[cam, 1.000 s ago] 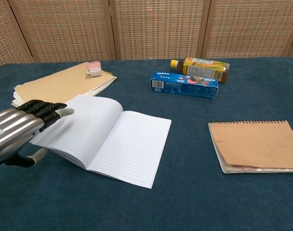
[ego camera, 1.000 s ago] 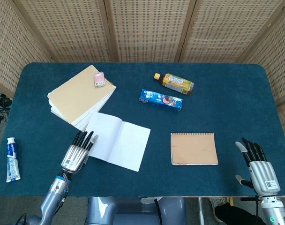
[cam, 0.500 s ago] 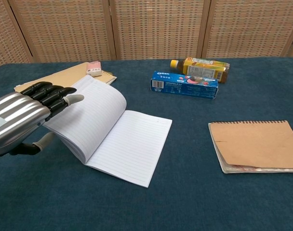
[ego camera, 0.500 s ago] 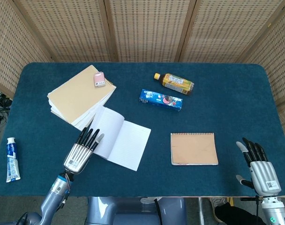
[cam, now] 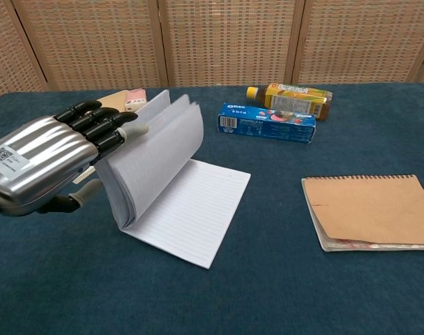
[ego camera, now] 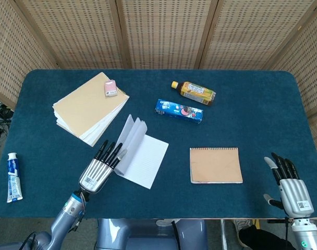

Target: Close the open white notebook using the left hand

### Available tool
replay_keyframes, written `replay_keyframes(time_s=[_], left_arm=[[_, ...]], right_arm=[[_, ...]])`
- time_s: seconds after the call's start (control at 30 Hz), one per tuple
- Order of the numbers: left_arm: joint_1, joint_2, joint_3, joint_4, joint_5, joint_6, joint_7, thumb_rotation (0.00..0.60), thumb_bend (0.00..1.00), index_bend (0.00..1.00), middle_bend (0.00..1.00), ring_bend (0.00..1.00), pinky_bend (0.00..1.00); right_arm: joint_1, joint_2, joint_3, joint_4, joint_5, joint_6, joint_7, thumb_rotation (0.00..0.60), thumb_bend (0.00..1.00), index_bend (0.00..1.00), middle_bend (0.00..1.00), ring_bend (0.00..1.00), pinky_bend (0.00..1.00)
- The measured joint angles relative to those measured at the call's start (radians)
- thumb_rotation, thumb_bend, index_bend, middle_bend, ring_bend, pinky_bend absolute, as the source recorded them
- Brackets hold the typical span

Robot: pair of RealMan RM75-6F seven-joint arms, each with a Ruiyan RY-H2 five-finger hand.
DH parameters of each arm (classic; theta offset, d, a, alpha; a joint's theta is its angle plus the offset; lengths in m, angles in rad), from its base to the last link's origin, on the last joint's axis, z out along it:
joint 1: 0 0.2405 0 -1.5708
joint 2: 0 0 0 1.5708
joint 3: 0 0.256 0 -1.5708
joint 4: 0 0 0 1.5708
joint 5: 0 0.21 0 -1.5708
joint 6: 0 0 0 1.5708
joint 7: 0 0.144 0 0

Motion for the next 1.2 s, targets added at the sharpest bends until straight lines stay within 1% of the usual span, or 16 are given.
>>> replay_keyframes(time_s=[0.17,0.5,0.73,0.77,0.97,1.03,1.13,1.2], left_arm=[[-0.006,-0.012,-0.003,-0.017,0.007,-0.004,0.009,0.6,0.52,0.0,0.0,0.0,0.0],[-0.006,-0.029,-0.002,-0.012,0.007,-0.007,0.009,0.6,0.52,0.0,0.0,0.0,0.0],[0.011,-0.016,0.003,-0.03,0.002,0.011,-0.02,0.6,0.51,0.0,0.0,0.0,0.0],[0.018,-0.007,0.004,-0.04,-0.005,0.015,-0.032,0.6,0.49,0.0,0.0,0.0,0.0],[0.072,0.076,0.013,-0.091,-0.041,0.066,-0.117,0.6,0.29,0.0,0.0,0.0,0.0],[0.092,0.107,0.015,-0.109,-0.059,0.082,-0.153,0.6,0.2,0.0,0.0,0.0,0.0],[0.128,0.16,0.02,-0.136,-0.087,0.109,-0.222,0.6,0.09,0.0,0.0,0.0,0.0],[0.151,0.197,0.025,-0.154,-0.104,0.124,-0.268,0.6,0.06,0.0,0.0,0.0,0.0]], right_arm=[[-0.001,0.002,0.0,-0.003,0.001,0.001,0.001,0.6,0.11,0.02,0.0,0.0,0.0],[-0.001,0.006,0.0,-0.005,0.004,-0.002,0.002,0.6,0.11,0.03,0.0,0.0,0.0],[-0.002,0.007,0.001,-0.003,0.005,-0.001,0.005,0.6,0.11,0.03,0.0,0.0,0.0],[-0.002,0.007,0.001,-0.002,0.005,0.0,0.006,0.6,0.11,0.03,0.0,0.0,0.0],[-0.003,0.003,0.002,0.002,-0.002,0.007,0.006,0.6,0.11,0.02,0.0,0.0,0.0],[-0.003,0.0,0.002,0.004,-0.006,0.009,0.003,0.6,0.11,0.02,0.0,0.0,0.0],[-0.004,-0.007,0.001,0.007,-0.01,0.012,-0.007,0.6,0.11,0.01,0.0,0.0,0.0],[-0.004,-0.012,0.001,0.01,-0.013,0.014,-0.012,0.6,0.11,0.01,0.0,0.0,0.0]])
